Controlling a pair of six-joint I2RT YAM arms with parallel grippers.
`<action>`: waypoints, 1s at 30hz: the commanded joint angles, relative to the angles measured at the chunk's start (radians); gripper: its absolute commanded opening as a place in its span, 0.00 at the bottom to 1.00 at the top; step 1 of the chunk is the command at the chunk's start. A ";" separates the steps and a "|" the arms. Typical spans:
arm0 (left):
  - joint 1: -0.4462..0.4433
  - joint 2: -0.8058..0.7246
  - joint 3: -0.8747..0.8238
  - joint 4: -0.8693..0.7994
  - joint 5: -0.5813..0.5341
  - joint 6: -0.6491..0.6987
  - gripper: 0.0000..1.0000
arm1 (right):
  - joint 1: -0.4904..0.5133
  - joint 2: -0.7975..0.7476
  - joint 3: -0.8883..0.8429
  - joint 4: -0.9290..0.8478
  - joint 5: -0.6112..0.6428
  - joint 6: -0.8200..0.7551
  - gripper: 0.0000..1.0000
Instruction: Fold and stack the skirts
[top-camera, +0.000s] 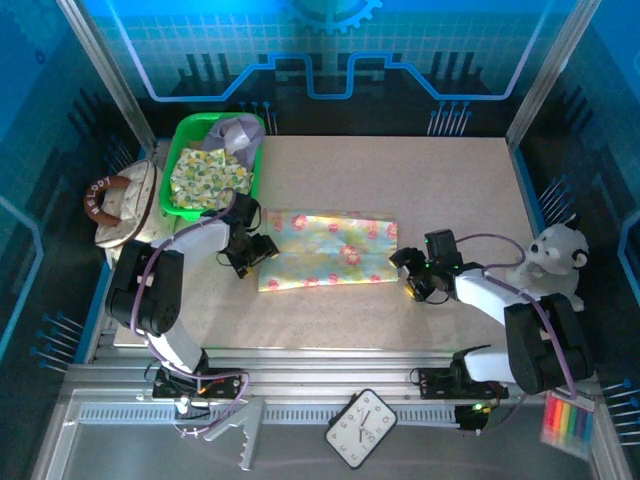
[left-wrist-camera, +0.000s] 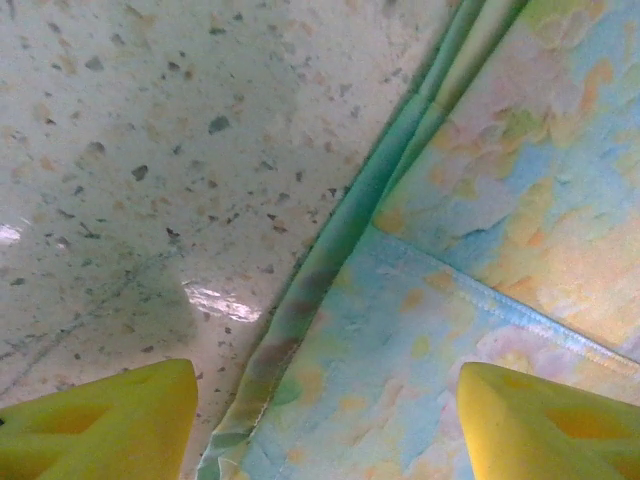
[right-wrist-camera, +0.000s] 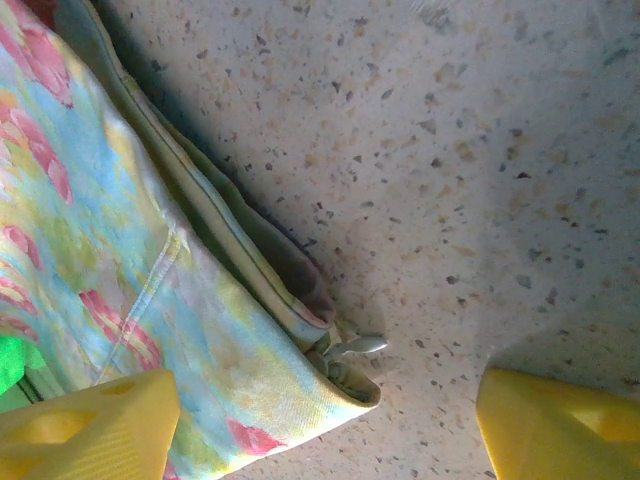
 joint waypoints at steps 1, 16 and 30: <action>0.020 0.008 0.012 -0.002 0.020 0.028 0.70 | 0.081 0.010 -0.009 0.164 -0.096 0.049 0.79; 0.024 0.044 0.008 0.039 0.088 0.045 0.65 | 0.172 -0.024 0.006 0.063 0.032 0.115 0.86; 0.024 0.057 -0.002 0.042 0.103 0.045 0.64 | 0.192 0.058 -0.006 0.300 0.129 0.163 0.83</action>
